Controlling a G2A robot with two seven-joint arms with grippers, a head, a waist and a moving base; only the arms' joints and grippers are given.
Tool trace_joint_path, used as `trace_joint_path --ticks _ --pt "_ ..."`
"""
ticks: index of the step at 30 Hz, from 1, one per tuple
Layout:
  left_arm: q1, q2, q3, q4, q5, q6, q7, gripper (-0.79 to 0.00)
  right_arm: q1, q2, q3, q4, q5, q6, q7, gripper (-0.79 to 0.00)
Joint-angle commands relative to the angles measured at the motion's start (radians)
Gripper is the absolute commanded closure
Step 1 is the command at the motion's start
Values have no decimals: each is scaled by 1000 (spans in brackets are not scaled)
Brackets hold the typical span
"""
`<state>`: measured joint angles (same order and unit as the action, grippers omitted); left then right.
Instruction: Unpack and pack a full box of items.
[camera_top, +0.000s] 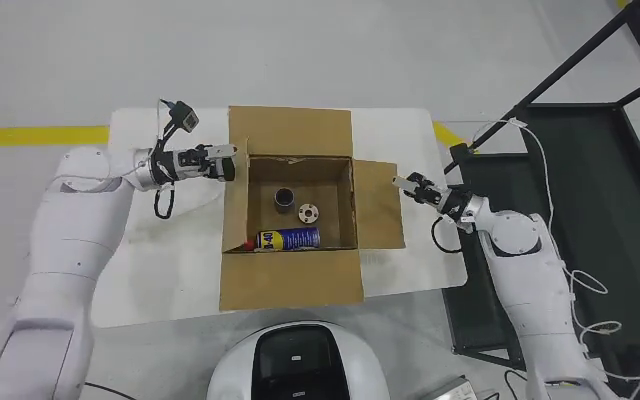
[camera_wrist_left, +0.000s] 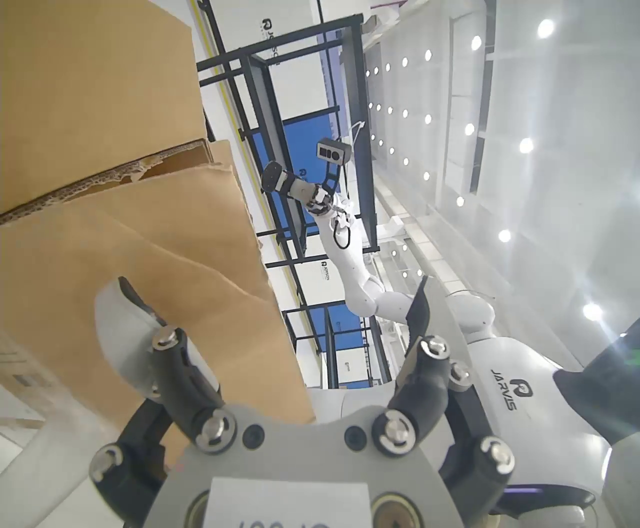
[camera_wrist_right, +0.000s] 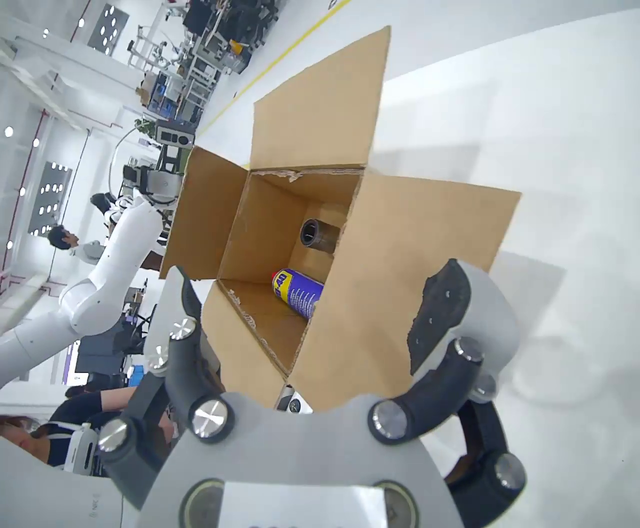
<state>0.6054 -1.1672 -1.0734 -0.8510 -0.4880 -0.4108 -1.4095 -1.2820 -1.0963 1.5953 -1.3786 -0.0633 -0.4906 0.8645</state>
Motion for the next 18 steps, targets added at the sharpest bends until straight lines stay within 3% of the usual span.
trace_joint_path --ticks 1,8,12,18 --pt "-3 -6 29 0 2 -6 6 -785 20 0 -19 57 -18 17 -1 -785" --pt "-7 -14 87 10 21 -28 28 -785 60 -3 -81 164 -3 -5 27 -785" --pt "-11 -10 104 30 58 -49 49 -785 53 -6 -101 163 158 -78 107 -785" --pt "-16 -7 109 73 44 -70 70 -785 13 11 -65 -6 196 -173 188 -785"
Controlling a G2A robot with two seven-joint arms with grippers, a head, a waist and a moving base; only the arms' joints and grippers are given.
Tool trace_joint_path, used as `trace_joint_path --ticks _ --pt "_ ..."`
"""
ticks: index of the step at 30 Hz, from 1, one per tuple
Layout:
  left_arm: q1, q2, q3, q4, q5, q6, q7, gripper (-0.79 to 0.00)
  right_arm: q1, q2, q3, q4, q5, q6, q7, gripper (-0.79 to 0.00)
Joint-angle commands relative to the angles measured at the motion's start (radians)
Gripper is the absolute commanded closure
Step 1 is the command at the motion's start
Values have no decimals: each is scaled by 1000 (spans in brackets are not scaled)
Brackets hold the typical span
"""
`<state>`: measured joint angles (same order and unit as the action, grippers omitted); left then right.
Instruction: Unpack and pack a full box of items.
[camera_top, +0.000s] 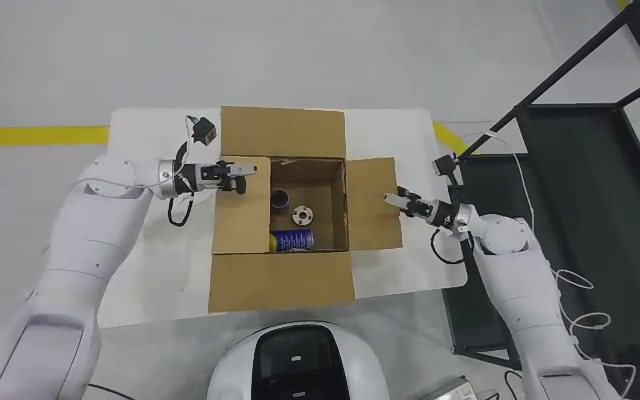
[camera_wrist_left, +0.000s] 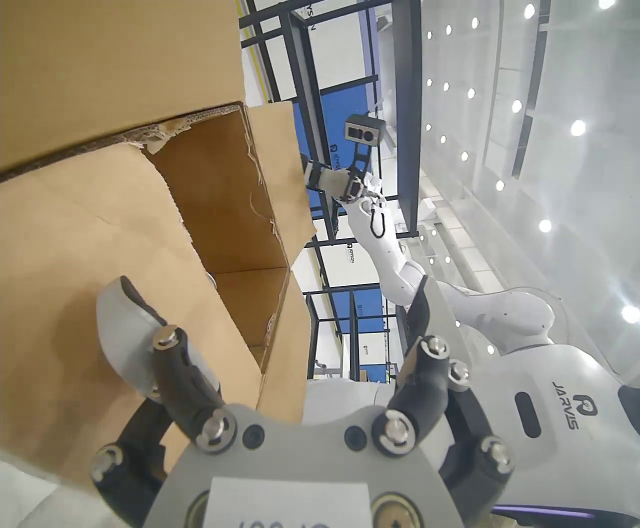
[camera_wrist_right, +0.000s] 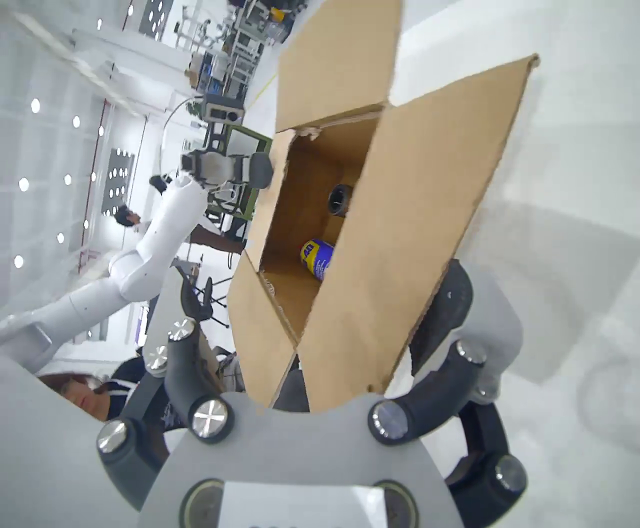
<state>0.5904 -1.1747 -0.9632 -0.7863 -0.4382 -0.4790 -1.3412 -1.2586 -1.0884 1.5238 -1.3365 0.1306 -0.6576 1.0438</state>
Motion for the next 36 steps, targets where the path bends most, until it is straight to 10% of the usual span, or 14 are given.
trace_joint_path --ticks 1,10,23,36 --pt "-2 1 -1 14 -8 -5 5 -785 -23 6 9 -90 -1 -9 19 -785" --pt "-1 11 -29 29 -74 -32 32 -785 46 -5 -170 -261 15 24 73 -785" --pt "14 95 -234 22 -163 -21 21 -785 305 -60 -477 -65 -231 118 -13 -785" --pt "124 171 -418 -65 -194 12 -11 -785 339 -65 -522 -57 -328 150 -67 -785"
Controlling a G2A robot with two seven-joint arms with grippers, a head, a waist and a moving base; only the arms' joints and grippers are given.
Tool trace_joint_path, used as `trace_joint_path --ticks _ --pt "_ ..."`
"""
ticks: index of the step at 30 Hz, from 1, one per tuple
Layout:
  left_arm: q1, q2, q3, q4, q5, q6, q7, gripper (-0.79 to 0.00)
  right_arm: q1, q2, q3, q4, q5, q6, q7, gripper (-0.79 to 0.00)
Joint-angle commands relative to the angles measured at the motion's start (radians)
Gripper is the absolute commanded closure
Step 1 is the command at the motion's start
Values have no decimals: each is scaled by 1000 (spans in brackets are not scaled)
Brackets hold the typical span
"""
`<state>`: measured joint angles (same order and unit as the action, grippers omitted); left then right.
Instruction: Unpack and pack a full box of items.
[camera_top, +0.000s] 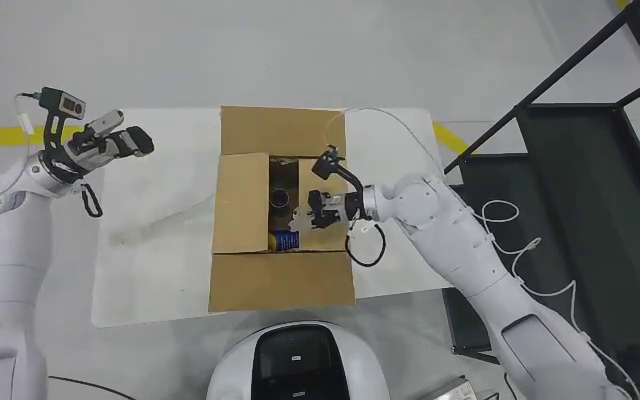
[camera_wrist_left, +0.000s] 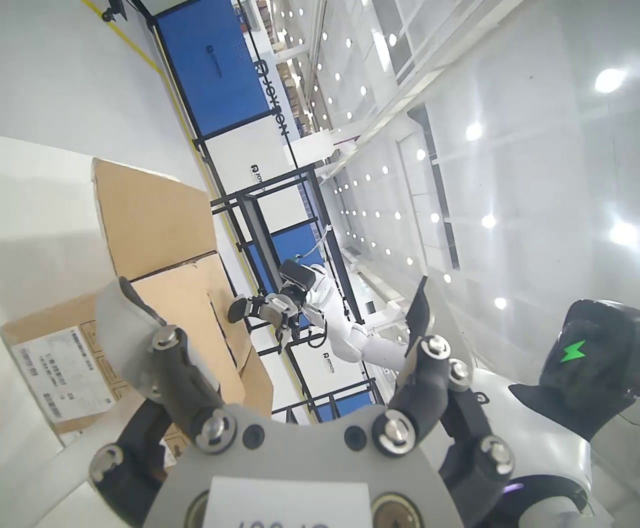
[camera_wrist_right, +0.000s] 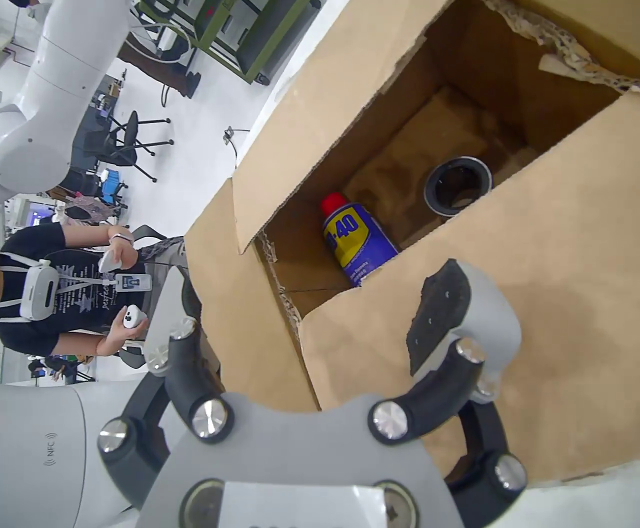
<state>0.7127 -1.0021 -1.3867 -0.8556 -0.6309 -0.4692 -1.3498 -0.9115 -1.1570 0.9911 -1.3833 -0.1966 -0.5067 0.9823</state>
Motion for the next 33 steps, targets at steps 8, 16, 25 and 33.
trace_joint_path --ticks 8,16,25,33 --pt "-36 -27 95 41 -29 51 -52 -785 -202 64 220 -143 204 -20 90 -785" --pt "-161 -74 216 186 6 -21 20 -785 -424 109 388 -233 412 26 199 -785" --pt "-255 -122 277 357 -35 -53 51 -785 -464 114 407 -256 444 49 198 -785" --pt "-255 -122 277 357 -35 -53 51 -785 -464 114 407 -256 444 49 198 -785"
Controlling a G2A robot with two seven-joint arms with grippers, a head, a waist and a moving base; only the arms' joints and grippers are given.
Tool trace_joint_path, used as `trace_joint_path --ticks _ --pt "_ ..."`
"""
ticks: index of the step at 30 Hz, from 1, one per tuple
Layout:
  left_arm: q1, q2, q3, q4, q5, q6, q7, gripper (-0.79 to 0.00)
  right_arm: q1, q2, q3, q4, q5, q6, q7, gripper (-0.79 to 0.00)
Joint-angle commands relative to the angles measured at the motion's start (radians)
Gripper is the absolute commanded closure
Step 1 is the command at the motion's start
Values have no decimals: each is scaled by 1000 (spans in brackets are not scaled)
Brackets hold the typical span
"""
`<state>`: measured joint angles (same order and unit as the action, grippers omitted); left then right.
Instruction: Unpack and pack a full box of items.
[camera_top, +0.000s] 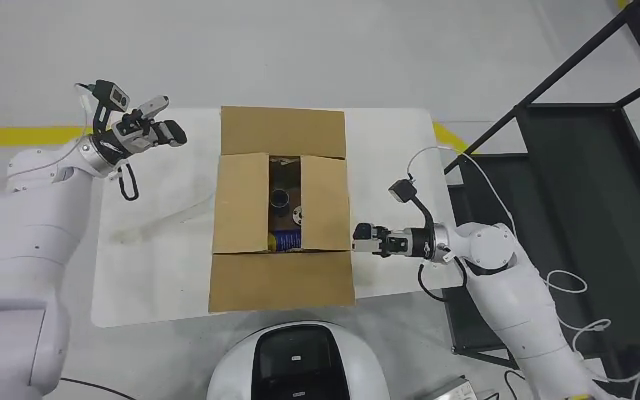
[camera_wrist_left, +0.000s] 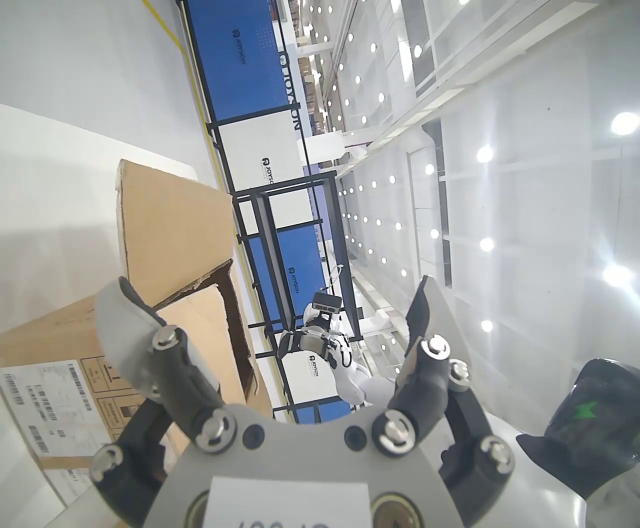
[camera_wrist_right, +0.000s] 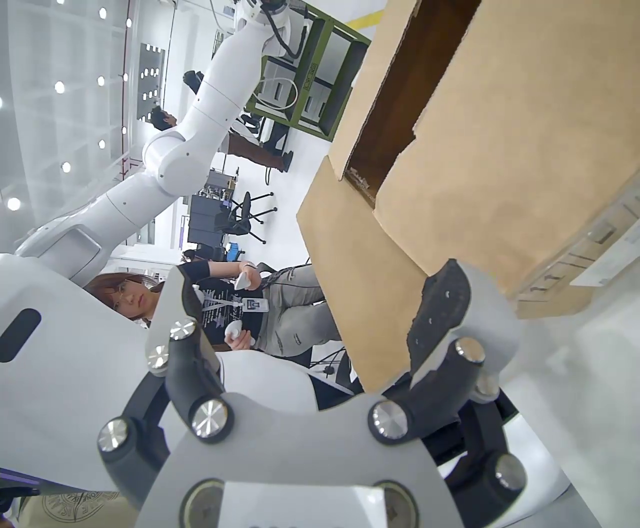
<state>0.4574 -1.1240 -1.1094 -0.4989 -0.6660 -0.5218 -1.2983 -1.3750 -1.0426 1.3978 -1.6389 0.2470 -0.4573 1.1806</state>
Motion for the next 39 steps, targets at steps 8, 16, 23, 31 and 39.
trace_joint_path --ticks 8,16,23,31,39 --pt "0 0 0 0 0 0 0 -785 0 0 0 0 0 0 0 -785" --pt "12 -12 48 -55 147 6 177 -785 -76 13 74 31 23 127 -75 -785" --pt "-35 -55 97 34 152 -25 191 -785 -178 21 65 14 -6 246 -75 -785" --pt "-82 -108 127 138 121 -55 204 -785 -200 15 -33 -17 -8 314 -67 -785" --pt "-111 -149 146 204 110 -26 199 -785 -146 7 -113 -3 242 399 136 -785"
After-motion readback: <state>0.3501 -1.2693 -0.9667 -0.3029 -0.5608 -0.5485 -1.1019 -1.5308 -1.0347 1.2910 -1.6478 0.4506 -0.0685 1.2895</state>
